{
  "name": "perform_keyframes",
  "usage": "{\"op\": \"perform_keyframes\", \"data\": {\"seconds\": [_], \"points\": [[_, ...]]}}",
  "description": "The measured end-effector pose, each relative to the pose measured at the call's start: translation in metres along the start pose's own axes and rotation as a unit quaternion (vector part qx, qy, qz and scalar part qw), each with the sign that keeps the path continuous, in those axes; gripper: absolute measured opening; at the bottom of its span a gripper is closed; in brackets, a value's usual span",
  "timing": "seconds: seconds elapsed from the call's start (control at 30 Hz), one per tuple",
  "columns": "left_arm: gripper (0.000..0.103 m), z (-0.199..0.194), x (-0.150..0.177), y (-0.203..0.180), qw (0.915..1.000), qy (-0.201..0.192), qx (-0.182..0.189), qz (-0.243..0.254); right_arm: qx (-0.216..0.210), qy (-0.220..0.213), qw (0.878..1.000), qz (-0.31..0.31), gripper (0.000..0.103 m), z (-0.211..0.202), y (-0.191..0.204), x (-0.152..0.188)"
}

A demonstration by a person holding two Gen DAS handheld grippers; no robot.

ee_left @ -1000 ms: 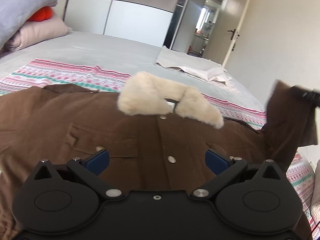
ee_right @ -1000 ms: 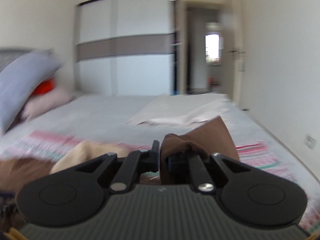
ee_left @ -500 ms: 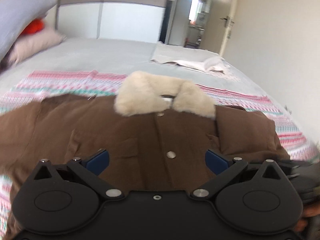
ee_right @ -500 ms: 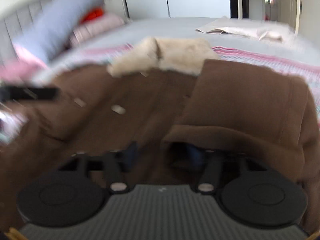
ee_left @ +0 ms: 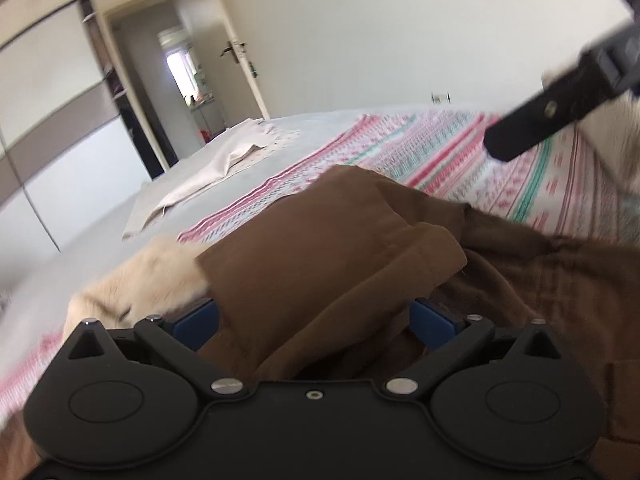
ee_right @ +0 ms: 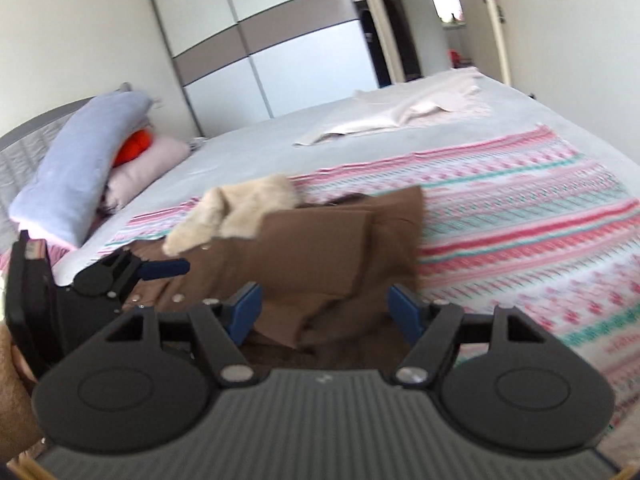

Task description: Fold large clothes

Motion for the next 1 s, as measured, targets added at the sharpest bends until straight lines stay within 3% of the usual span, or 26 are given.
{"op": "perform_keyframes", "data": {"seconds": [0.1, 0.13, 0.17, 0.23, 0.37, 0.5, 0.57, 0.6, 0.67, 0.77, 0.83, 1.0], "points": [[0.052, 0.009, -0.014, -0.008, 0.9996, 0.017, 0.02, 0.003, 0.005, 0.003, 1.0, 0.015, 0.071, 0.002, -0.014, 0.004], [0.025, 0.009, -0.018, -0.007, 0.9992, 0.022, 0.031, -0.011, 0.007, 0.003, 1.0, 0.019, 0.071, 0.004, -0.015, 0.005], [0.01, 0.006, -0.02, -0.001, 0.9984, 0.018, 0.033, -0.043, 0.01, 0.003, 1.0, 0.022, 0.072, 0.005, -0.017, 0.005], [0.009, -0.013, -0.019, 0.019, 0.9901, -0.026, 0.023, -0.136, 0.016, 0.002, 1.0, 0.027, 0.072, 0.01, -0.02, 0.005], [0.009, -0.053, 0.011, 0.08, 0.9463, -0.056, -0.004, -0.318, 0.02, -0.004, 0.999, 0.031, 0.078, 0.017, -0.017, 0.005], [0.015, -0.066, 0.066, 0.137, 0.8888, 0.013, -0.01, -0.458, 0.035, 0.005, 0.999, 0.025, 0.079, 0.024, -0.018, 0.004], [0.024, -0.065, 0.094, 0.156, 0.8732, 0.063, 0.018, -0.483, 0.043, 0.009, 0.999, 0.025, 0.08, 0.027, -0.019, 0.004], [0.03, -0.064, 0.106, 0.16, 0.8697, 0.077, 0.028, -0.487, 0.045, 0.01, 0.999, 0.027, 0.081, 0.029, -0.019, 0.003], [0.06, -0.069, 0.125, 0.17, 0.8677, 0.08, 0.019, -0.49, 0.048, 0.012, 0.998, 0.03, 0.082, 0.031, -0.02, 0.003], [0.082, -0.078, 0.137, 0.185, 0.8656, 0.054, -0.004, -0.498, 0.052, 0.014, 0.998, 0.031, 0.084, 0.034, -0.019, 0.002], [0.083, -0.068, 0.133, 0.191, 0.8706, 0.057, 0.005, -0.489, 0.055, 0.015, 0.998, 0.029, 0.084, 0.037, -0.017, 0.0], [0.08, -0.02, 0.13, 0.206, 0.8709, 0.096, -0.012, -0.482, 0.061, 0.016, 0.997, 0.053, 0.084, 0.049, -0.018, -0.009]]}}
Point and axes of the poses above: each gripper's, at about its wrist camera, not at the fingertips, and z roughly the way its jaws point, y to its left, x to its underside, the point moved 2 cm from there along z, roughly the way its jaws point, and after that the axes turned 12 degrees about y, right-handed, at the moved point
